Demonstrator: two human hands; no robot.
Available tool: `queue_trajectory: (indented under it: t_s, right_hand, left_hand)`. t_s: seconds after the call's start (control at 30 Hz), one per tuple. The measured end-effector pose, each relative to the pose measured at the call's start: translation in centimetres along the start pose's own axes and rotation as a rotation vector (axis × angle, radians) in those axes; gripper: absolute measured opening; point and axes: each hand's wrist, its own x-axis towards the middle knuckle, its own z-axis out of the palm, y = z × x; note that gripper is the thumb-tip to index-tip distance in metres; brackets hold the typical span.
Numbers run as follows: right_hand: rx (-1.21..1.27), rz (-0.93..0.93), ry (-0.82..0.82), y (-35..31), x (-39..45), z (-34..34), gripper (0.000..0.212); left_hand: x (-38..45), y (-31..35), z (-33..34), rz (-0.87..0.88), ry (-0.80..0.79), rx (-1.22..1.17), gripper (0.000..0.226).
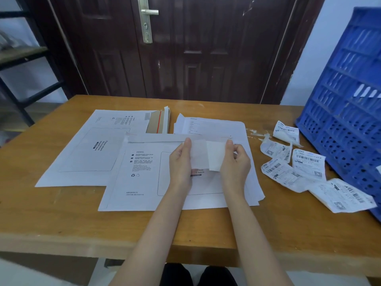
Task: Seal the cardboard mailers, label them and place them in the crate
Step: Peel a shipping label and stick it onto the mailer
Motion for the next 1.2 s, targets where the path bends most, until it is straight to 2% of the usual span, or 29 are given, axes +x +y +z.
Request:
queue_trajectory:
  t_s: [1.2]
  right_hand:
    - [0.050,0.073,0.084,-0.1,0.4,-0.5,0.038]
  left_hand:
    - [0.1,1.1,-0.6,-0.093,0.043,-0.285,0.029]
